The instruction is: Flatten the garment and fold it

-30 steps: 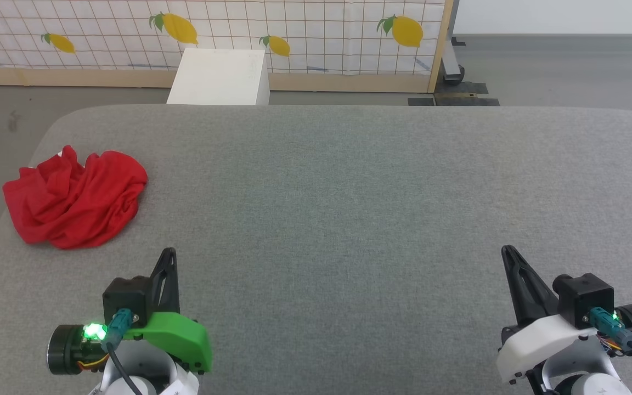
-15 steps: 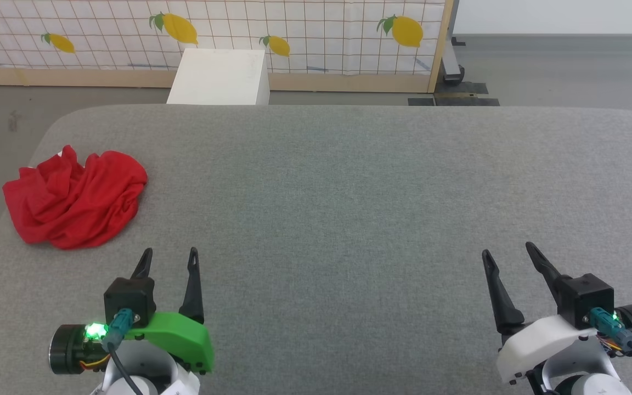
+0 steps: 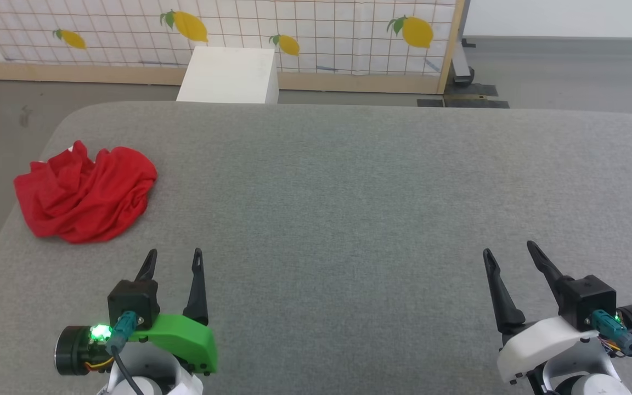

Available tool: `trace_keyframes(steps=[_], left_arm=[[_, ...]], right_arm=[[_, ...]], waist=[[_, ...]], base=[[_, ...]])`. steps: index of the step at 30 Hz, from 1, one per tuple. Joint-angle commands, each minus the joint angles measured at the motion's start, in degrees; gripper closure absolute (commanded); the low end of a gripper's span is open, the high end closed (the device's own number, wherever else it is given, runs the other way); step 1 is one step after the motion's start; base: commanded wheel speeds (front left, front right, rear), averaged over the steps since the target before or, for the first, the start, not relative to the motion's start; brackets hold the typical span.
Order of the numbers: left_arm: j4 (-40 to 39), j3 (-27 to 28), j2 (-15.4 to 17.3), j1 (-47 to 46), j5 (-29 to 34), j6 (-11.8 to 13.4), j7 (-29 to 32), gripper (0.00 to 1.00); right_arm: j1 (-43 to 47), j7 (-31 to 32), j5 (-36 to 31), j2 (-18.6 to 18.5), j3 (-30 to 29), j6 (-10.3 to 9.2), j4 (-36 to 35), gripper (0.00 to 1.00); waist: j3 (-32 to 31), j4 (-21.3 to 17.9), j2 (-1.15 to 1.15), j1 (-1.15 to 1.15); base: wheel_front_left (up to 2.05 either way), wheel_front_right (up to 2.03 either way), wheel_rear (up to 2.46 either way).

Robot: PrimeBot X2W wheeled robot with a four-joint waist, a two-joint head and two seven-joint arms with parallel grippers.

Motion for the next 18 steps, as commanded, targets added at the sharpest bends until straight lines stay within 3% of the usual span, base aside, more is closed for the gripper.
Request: trace_keyframes(steps=[1, 18], left_arm=[[0.25, -0.22, 0.0, -0.64, -0.45, 0.52, -0.61, 0.0], [1.12, -0.55, 0.15, -0.82, -1.58, 1.58, -2.61, 0.0]], right_arm=[[-0.21, -0.64, -0.06, 0.03, 0.0, -0.01, 0.2, 0.0], [-0.57, -2.51, -0.2, 0.05, 0.26, -0.03, 1.0, 0.0]], waist=[[-0.01, 0.64, 0.0, 0.0], [0.08, 7.3, 0.0, 0.0]], base=[[0.0, 0.0, 0.0], [0.0, 0.0, 0.0]])
